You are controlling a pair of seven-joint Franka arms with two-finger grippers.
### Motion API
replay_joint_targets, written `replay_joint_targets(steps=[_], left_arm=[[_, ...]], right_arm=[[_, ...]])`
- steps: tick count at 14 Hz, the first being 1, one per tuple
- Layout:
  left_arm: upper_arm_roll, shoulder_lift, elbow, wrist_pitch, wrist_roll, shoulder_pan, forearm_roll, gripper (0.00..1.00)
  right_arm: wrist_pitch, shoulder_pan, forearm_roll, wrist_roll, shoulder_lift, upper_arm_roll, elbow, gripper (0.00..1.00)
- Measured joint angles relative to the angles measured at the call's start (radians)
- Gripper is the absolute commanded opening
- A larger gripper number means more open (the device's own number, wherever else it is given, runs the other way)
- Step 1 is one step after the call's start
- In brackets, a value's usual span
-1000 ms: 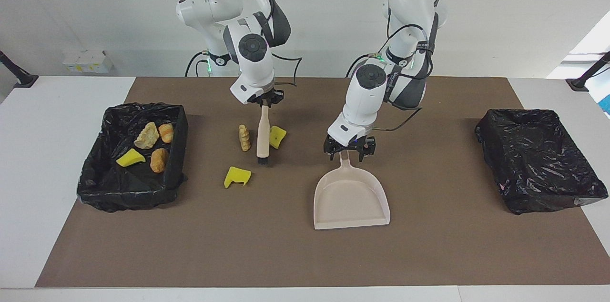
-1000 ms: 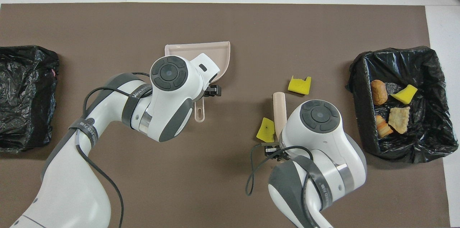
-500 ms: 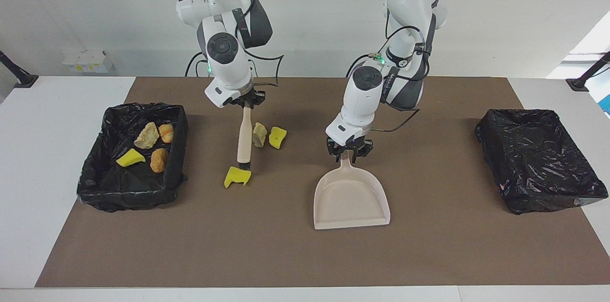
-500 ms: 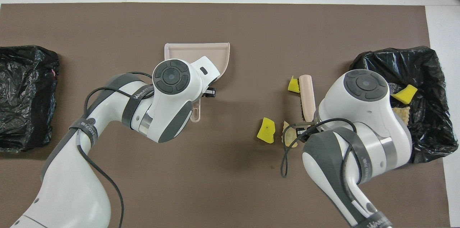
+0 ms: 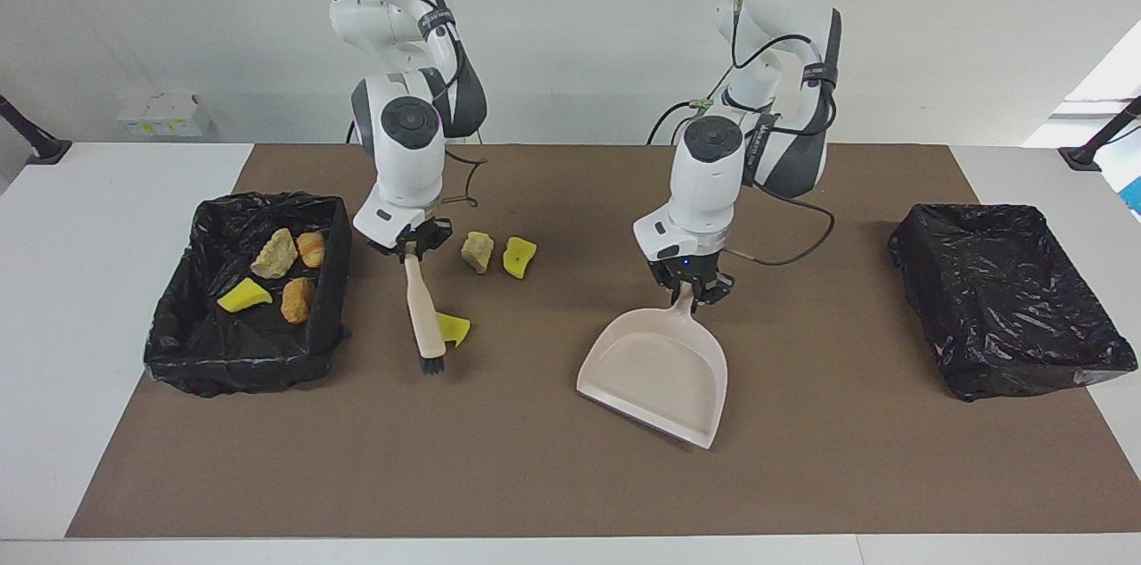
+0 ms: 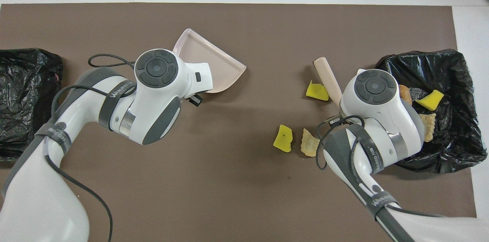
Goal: Sweep and dump trash in bin
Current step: 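Lower the dustpan beside the pieces while the right gripper sweeps toward it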
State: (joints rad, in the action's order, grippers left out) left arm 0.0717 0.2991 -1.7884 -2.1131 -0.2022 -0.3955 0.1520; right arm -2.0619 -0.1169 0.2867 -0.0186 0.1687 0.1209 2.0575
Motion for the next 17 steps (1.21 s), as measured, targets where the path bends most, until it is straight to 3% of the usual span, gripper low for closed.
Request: replay_joint_targets(steps=[3, 6, 8, 13, 17], left_arm=[[-0.001, -0.051, 0.0, 0.138, -0.3, 0.021, 0.001, 0.0], [0.003, -0.084, -0.025, 0.207, -0.479, 0.021, 0.001, 0.0], [0.014, -0.106, -0.076, 0.205, -0.562, 0.015, 0.001, 0.0], [0.021, -0.224, -0.29, 0.055, -0.618, -0.079, 0.002, 0.0], [0.021, -0.254, -0.338, 0.029, -0.624, -0.097, 0.002, 0.0]], right_arm=[[0.057, -0.007, -0.024, -0.123, 0.015, 0.018, -0.014, 0.0], [0.111, -0.051, -0.23, -0.128, 0.008, 0.058, -0.031, 0.0], [0.111, -0.084, -0.365, -0.125, 0.008, 0.063, -0.041, 0.0], [0.188, -0.103, -0.518, -0.087, -0.001, 0.067, -0.092, 0.0], [0.322, -0.056, -0.538, -0.007, -0.072, 0.054, -0.112, 0.0]])
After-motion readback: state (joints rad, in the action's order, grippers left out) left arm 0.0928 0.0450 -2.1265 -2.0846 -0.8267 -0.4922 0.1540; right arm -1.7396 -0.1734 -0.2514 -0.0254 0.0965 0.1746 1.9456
